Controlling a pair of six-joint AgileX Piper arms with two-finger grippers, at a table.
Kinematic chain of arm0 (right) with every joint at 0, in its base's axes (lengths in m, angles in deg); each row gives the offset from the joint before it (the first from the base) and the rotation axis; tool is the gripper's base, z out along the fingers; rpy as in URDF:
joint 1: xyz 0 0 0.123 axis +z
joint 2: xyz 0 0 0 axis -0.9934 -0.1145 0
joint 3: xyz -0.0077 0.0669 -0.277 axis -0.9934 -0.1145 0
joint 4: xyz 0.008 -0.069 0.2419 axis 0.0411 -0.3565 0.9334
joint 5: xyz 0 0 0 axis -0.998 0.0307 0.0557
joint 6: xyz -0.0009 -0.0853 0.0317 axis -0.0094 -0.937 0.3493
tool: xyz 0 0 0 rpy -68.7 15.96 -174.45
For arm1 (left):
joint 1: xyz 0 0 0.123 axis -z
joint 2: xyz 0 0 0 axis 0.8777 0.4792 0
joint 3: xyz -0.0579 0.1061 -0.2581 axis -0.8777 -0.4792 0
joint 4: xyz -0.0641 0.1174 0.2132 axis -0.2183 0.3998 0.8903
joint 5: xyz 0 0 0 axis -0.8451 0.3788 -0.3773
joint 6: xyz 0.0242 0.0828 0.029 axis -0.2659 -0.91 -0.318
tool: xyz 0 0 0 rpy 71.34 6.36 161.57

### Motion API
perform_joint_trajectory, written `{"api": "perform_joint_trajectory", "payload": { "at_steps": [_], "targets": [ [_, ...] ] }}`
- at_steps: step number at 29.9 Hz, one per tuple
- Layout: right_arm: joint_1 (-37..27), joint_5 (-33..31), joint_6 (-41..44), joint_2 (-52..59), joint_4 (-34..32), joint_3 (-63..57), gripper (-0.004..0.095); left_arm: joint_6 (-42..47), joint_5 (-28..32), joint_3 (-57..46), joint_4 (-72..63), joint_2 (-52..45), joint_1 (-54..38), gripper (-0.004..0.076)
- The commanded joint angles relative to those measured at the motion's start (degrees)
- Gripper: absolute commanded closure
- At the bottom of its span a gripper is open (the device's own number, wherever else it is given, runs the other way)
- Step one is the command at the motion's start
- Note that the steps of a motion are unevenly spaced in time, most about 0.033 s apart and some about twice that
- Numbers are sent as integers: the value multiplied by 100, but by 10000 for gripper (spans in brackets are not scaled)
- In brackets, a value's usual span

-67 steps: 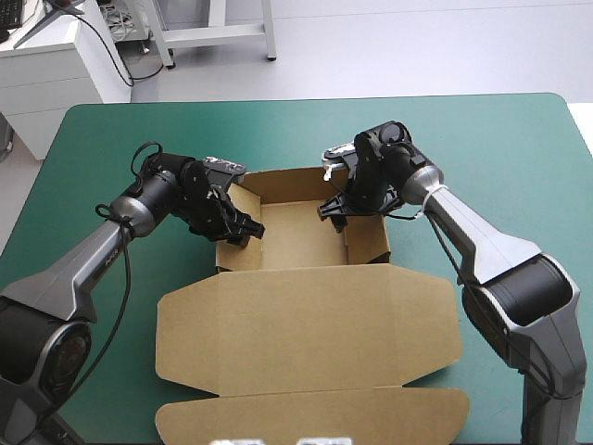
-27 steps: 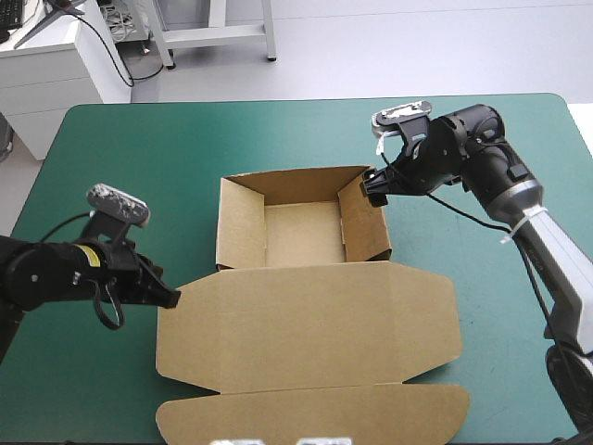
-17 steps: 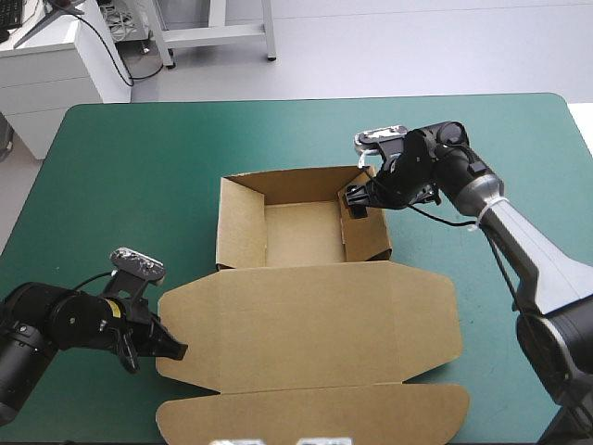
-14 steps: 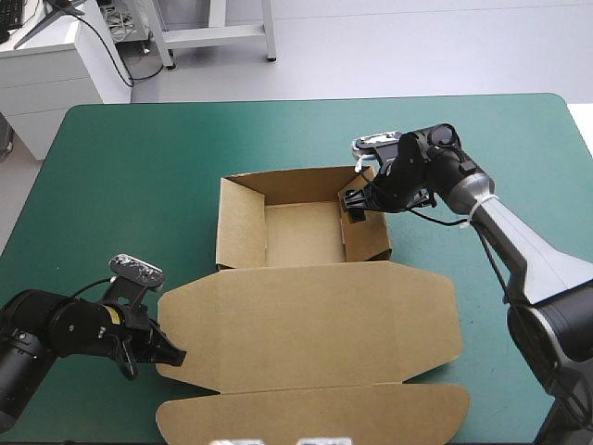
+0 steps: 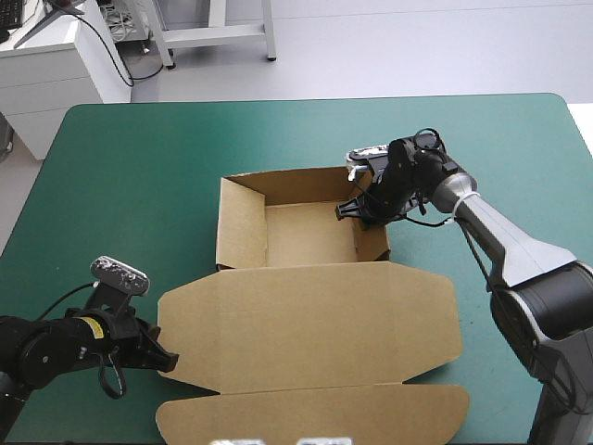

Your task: Fold the box

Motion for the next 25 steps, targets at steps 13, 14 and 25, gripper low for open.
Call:
{"api": "perform_joint_trajectory", "payload": {
  "at_steps": [13,14,25],
  "targets": [
    [-123,20,-302,337,-699,541,927,79,236,140,-62,-37,3,732],
    [-204,20,-302,367,-786,644,927,79,221,140,-62,-37,3,732],
    [-1960,-203,-709,597,-1065,1470,927,79,121,140,-62,-37,3,732]
  ]
}}
